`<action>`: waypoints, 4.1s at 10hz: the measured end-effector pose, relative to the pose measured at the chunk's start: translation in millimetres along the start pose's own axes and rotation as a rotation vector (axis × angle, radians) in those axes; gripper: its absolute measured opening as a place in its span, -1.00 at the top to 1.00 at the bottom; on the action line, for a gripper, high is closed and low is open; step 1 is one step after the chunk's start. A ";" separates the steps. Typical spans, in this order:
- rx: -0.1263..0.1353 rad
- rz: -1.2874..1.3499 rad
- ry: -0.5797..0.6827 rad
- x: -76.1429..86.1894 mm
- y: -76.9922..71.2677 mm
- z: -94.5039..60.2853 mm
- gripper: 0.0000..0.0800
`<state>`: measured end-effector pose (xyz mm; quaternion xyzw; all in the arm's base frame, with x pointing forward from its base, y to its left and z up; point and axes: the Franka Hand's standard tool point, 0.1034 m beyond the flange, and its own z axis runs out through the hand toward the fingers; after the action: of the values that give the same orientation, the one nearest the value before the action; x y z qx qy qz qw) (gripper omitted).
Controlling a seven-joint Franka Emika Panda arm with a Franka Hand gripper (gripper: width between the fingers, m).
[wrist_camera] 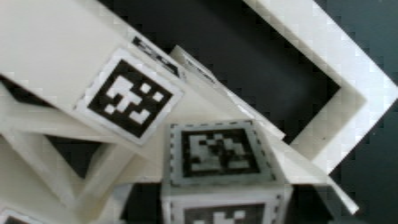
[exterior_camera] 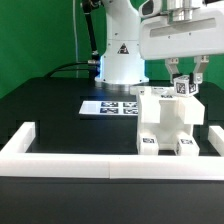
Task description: Assemble chair
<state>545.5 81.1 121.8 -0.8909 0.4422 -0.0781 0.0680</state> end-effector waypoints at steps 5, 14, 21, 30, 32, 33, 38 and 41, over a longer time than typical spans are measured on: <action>-0.002 -0.012 0.002 -2.7 -2.6 -0.3 -0.31; -0.012 -0.694 0.010 -6.0 -4.5 0.5 -0.62; -0.023 -0.957 0.012 -2.9 -2.9 0.5 -0.32; -0.013 -0.501 0.013 -3.6 -3.2 0.7 0.29; -0.010 -0.360 0.012 -3.9 -3.2 0.8 0.29; -0.007 -0.302 0.010 -4.0 -3.2 0.8 0.29; 0.007 0.076 -0.003 -6.7 -4.1 1.1 0.29; 0.011 0.241 -0.008 -7.5 -4.5 1.0 0.29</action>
Offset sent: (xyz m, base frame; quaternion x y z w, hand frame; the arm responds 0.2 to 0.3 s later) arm 0.0000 0.0000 0.0000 0.0000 0.0000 0.0000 1.0000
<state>544.6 89.8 121.0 -0.8313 0.5453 -0.0680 0.0836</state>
